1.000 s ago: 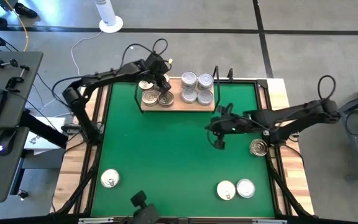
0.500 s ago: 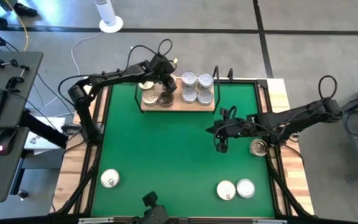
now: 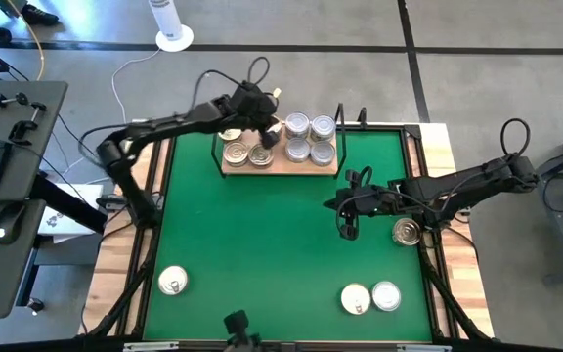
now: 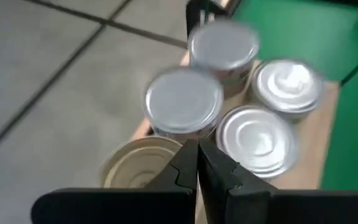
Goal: Stack canned seafood by type on shelf
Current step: Adjust the tuna cans on the shelf
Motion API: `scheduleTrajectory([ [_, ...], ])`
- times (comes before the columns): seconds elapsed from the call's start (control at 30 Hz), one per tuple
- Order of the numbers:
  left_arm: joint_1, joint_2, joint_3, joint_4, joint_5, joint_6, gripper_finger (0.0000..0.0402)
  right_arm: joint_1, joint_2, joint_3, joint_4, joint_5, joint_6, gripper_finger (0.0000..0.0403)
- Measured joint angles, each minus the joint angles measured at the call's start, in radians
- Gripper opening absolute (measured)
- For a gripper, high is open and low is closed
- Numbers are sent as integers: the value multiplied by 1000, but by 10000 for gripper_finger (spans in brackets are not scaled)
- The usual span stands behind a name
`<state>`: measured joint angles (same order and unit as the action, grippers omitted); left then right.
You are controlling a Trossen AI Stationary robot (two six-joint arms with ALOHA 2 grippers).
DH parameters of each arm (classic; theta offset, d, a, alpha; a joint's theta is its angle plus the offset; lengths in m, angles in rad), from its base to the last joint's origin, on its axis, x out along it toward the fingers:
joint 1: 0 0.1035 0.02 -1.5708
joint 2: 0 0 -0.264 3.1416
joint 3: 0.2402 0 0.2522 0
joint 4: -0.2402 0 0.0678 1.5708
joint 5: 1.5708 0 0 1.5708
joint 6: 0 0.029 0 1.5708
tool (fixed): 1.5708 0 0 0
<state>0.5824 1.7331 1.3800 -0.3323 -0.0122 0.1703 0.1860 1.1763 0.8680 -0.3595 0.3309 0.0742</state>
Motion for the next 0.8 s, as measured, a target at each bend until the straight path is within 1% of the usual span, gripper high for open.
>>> scheduleTrajectory([
  [0.07, -23, -75, 2, -60, -47, 19, 0, 0, 0, 0, 0, 0, 2, 0],
  [0.17, -63, -208, 1, -210, -140, 25, 0, 0, 0, 0, 3, 0, 5, 0],
  [0.23, -82, -310, -21, -291, -195, 6, 0, 0, 3, 0, 3, 0, 5, 0],
  [0.3, -79, -403, -63, -329, -240, -45, 0, 0, 9, 0, 3, 0, 5, 0],
  [0.37, -38, -491, -134, -339, -281, -109, 0, 0, 19, 0, 8, 0, -1, 0],
  [0.5, 111, -605, -286, -301, -288, -199, 0, 0, 39, 0, 12, 0, -13, 0],
  [0.67, 310, -616, -451, -194, -217, -265, 0, 0, 55, 0, 29, 0, -35, 0],
  [0.73, 367, -606, -494, -129, -204, -279, 0, 0, 55, 0, 31, 0, -41, 0],
  [0.8, 409, -591, -539, -97, -202, -290, 0, 0, 55, 0, 33, -1, -41, 0],
])
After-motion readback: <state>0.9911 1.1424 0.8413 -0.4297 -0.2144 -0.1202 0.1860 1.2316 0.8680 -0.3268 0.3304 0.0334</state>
